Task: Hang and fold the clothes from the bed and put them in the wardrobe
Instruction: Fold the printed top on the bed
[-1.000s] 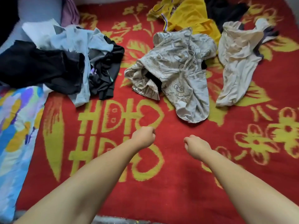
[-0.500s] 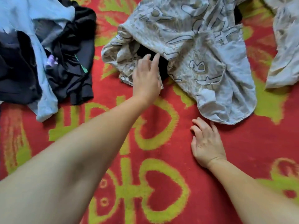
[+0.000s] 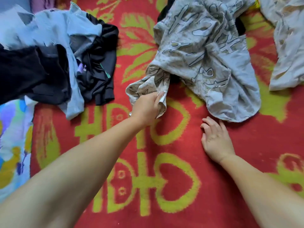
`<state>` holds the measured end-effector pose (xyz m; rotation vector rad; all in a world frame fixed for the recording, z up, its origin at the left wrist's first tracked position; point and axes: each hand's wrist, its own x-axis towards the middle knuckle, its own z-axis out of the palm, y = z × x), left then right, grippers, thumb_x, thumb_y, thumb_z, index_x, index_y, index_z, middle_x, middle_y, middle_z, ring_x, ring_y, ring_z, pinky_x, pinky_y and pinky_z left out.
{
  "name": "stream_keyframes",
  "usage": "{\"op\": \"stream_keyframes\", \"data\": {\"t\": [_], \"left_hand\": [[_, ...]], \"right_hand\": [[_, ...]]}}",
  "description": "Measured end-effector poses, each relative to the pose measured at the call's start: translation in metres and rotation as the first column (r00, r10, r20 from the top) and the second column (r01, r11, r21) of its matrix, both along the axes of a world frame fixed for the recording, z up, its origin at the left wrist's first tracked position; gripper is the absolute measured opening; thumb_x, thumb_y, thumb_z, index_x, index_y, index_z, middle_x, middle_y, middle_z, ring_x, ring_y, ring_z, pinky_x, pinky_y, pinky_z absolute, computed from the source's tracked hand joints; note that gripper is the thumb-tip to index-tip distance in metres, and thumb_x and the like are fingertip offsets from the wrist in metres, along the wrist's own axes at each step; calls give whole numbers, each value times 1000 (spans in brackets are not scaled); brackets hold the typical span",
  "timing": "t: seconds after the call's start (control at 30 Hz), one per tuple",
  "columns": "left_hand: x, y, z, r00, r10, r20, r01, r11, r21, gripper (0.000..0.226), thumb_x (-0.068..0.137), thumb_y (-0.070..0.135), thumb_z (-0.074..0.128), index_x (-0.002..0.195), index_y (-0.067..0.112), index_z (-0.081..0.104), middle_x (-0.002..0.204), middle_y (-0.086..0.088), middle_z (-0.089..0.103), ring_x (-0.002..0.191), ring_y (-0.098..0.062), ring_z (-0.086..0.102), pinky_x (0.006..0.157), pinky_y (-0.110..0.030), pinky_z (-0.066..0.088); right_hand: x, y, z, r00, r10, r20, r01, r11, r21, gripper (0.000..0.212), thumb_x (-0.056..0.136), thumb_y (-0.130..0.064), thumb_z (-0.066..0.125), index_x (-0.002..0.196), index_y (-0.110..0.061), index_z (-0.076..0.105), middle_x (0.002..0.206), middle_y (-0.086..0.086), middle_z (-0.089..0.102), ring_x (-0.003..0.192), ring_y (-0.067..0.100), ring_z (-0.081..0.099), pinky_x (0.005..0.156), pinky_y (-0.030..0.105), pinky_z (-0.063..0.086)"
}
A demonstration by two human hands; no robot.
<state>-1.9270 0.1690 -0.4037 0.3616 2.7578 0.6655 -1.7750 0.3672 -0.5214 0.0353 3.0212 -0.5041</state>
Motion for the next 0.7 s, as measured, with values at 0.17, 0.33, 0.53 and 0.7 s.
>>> {"op": "stream_keyframes", "data": {"t": [0.17,0.33,0.53,0.7], "left_hand": [[33,-1,89,947,130,295,-234,905,355,38,100,14,38,70,-5,50,58,-9,47,55,-17,43,52,-34,35],[43,14,231,917,-43,396,-143,892,428,22,97,10,45,79,5,57,72,-10,53,63,-17,48,61,-26,40],[41,2,381,949,-12,315,-227,669,708,44,99,42,43,92,7,68,67,12,68,66,-8,66,68,-24,51],[51,-49,429,933,92,347,-354,404,844,35,95,37,50,117,11,58,84,9,74,83,-11,67,72,-27,56]], "right_hand": [[-4,-17,85,914,109,391,-55,988,-147,66,94,-23,51,151,-15,19,155,6,24,137,26,33,113,38,27],[-44,-48,246,989,39,140,17,925,-380,89,85,-29,68,153,-19,12,158,8,10,145,22,14,117,38,22],[-76,-59,436,988,127,83,-94,940,-327,20,92,-22,46,77,-24,60,92,8,66,89,29,61,73,36,46],[-84,-44,542,985,-95,-146,-28,742,-670,26,94,-8,45,82,-10,68,83,2,70,78,17,63,65,26,51]]}}
